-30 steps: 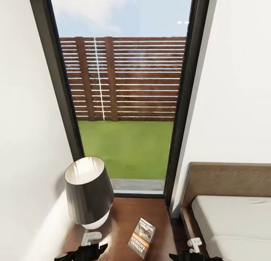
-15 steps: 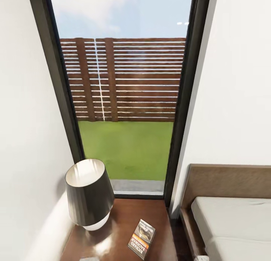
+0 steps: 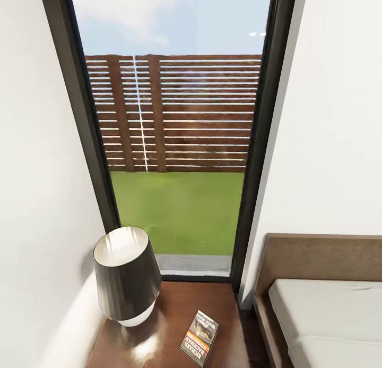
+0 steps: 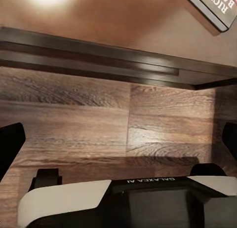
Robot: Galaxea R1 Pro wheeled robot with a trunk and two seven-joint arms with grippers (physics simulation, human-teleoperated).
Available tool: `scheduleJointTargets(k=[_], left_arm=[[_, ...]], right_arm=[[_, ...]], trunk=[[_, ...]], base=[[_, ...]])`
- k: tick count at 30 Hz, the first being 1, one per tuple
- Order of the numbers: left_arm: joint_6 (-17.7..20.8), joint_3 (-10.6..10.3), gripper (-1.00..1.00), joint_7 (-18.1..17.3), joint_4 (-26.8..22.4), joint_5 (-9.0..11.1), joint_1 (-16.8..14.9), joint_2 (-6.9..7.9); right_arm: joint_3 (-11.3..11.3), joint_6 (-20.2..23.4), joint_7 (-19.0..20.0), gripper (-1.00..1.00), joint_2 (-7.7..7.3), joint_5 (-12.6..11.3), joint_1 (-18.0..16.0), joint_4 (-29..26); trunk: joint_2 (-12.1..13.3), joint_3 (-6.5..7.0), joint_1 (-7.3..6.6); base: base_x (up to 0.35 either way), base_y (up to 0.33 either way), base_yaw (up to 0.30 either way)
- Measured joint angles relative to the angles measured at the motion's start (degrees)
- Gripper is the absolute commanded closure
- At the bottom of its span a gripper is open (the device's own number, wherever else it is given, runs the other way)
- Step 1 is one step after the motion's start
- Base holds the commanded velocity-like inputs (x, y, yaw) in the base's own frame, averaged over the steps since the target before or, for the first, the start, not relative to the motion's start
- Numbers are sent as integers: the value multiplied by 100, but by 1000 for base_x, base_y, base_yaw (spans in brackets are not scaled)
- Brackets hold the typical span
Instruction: In the bedroom, move the book from the bed onto either nightstand, and place the two sandals side by side next to the bed.
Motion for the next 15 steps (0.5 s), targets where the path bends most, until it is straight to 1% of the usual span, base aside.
scheduleJointTargets(k=[5,10,15], left_arm=[[-50,-1,-100,8,32,1,222,50],[-53,-2,-100,9,36,0,391,77],[-43,-3,-100,6,37,-31,575,87]], right_arm=[[-1,-1,-1,-100,1,5,0,99],[8,22,-11,-100,4,11,6,541],[3,28,-11,-100,7,17,40,659]], trunk=[[201,90,-110],[402,180,-220],[603,270,-330]], base=[[0,0,0],[0,0,0],[0,0,0]])
